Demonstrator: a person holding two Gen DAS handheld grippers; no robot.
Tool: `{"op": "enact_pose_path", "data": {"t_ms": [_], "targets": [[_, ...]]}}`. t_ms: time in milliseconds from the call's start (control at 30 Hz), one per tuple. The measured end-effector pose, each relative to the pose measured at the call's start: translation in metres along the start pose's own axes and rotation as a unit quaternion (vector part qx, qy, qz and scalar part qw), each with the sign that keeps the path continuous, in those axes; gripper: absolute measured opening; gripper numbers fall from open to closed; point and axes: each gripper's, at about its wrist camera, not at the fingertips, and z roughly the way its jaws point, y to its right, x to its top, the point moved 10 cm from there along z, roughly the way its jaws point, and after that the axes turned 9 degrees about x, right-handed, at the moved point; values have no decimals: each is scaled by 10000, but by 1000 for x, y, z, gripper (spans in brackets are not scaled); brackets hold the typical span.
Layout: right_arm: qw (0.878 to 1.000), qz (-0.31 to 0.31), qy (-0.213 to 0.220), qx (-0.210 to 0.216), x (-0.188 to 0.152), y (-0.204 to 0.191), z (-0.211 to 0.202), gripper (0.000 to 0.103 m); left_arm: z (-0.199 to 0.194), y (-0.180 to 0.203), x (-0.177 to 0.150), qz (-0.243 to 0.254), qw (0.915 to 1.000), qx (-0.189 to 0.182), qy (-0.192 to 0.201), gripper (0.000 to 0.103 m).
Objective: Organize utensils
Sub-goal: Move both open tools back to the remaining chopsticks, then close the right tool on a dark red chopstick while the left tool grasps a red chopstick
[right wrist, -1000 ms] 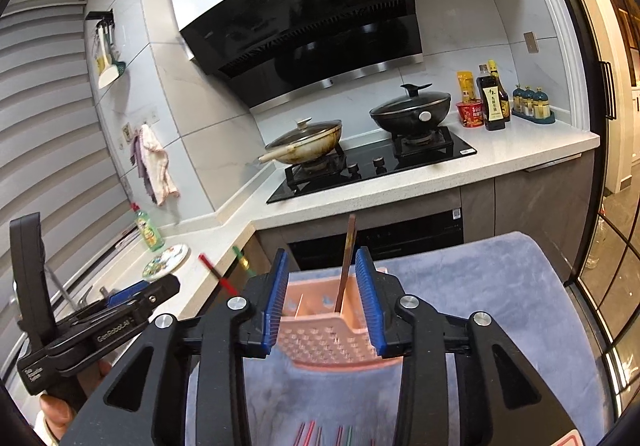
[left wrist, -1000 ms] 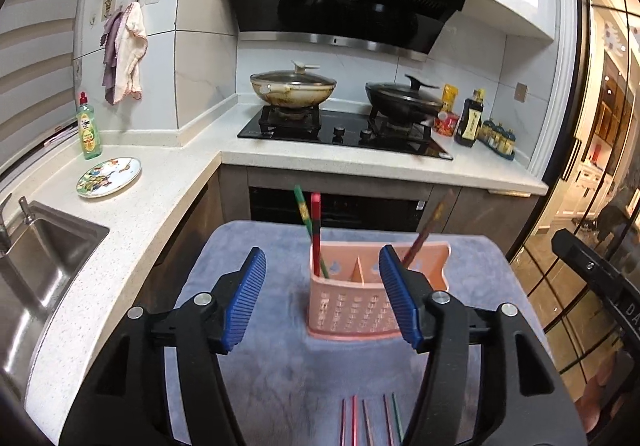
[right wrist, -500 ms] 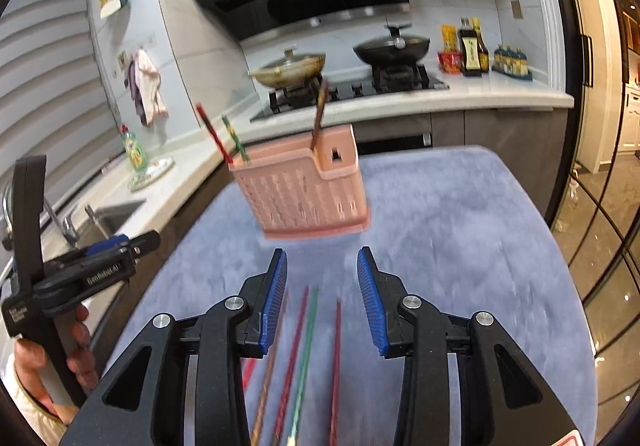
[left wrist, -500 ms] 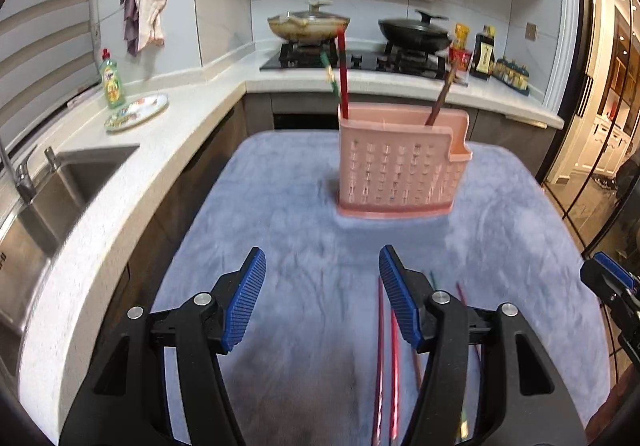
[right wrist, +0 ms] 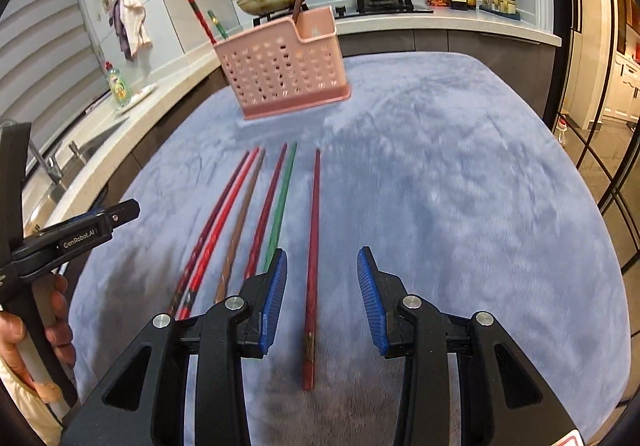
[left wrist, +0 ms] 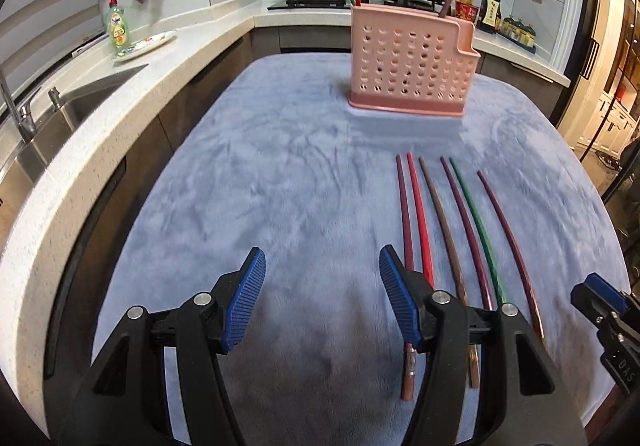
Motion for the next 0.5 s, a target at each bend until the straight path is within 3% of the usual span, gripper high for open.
{"op": "enact_pose_path", "data": {"t_ms": [67, 367, 500], "targets": [[9999, -9, -104, 12, -9, -2, 4, 36, 0, 2, -9, 7, 10000, -28, -18, 64], [9993, -94, -355, -45, -37, -7, 16, 34, 2, 16, -40, 160, 9995, -180, -179, 66], [9988, -180, -450, -85, -45, -9, 19, 27, 3, 21, -49, 236, 9992, -229, -246, 66]]}}
